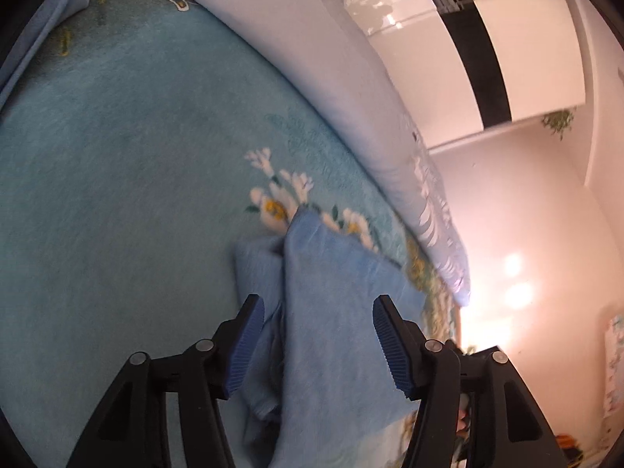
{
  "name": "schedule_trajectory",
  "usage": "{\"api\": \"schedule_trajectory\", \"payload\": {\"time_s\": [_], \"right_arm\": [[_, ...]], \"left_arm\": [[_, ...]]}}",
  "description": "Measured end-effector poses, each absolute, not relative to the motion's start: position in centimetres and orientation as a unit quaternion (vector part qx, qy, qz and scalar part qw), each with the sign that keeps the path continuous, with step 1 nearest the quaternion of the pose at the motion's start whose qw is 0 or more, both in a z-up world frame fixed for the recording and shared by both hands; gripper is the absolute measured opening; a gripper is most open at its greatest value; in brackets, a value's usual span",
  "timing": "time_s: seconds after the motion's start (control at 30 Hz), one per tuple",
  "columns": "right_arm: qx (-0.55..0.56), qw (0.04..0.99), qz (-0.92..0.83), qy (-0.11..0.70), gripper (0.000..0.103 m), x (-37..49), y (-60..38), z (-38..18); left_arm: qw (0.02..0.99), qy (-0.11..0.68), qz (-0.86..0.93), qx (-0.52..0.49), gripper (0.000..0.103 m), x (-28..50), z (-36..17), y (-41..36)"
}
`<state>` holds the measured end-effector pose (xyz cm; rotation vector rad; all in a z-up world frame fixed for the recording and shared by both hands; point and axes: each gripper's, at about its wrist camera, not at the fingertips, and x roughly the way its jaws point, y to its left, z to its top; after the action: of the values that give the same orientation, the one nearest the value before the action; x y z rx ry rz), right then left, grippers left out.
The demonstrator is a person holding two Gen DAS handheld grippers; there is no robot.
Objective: Fold clothes
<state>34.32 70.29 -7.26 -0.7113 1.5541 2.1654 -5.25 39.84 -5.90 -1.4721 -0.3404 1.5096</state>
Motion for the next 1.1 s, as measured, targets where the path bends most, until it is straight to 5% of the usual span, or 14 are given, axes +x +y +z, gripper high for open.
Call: {"api": "schedule_trajectory", "payload": {"time_s": [0.3,0.57,0.6,0.67,0.7,1.1], "right_arm": [[-0.277,0.169,0.764,0.557,0.061,37.6,64.9,-9.1],[-0.277,0.170,0.769,0.551,0.060,34.8,63.2,-9.1],[-0.275,0.176,0.768,0.551,0.053,34.8,63.1,-9.1],[-0.269,0.180,0.766,0.556,0.031,34.7,63.1,-9.1],[-0.265,0.179,0.764,0.561,0.018,34.7,63.0,-9.1],[-0.304,0.195,0.813,0.458,0.012,37.8,53.6,-4.9]], "left_arm": [[0.488,-0.078,0.598,-0.631,0.063,0.9,-7.6,37.2],[0.472,-0.109,0.604,-0.633,0.059,2.0,-7.7,37.5],[0.471,-0.118,0.604,-0.632,0.053,1.9,-7.7,37.3],[0.458,-0.122,0.612,-0.632,0.023,2.0,-7.8,37.0],[0.453,-0.128,0.613,-0.634,0.016,2.0,-8.0,36.8],[0.467,-0.133,0.647,-0.588,0.012,7.1,-3.8,27.7]]}}
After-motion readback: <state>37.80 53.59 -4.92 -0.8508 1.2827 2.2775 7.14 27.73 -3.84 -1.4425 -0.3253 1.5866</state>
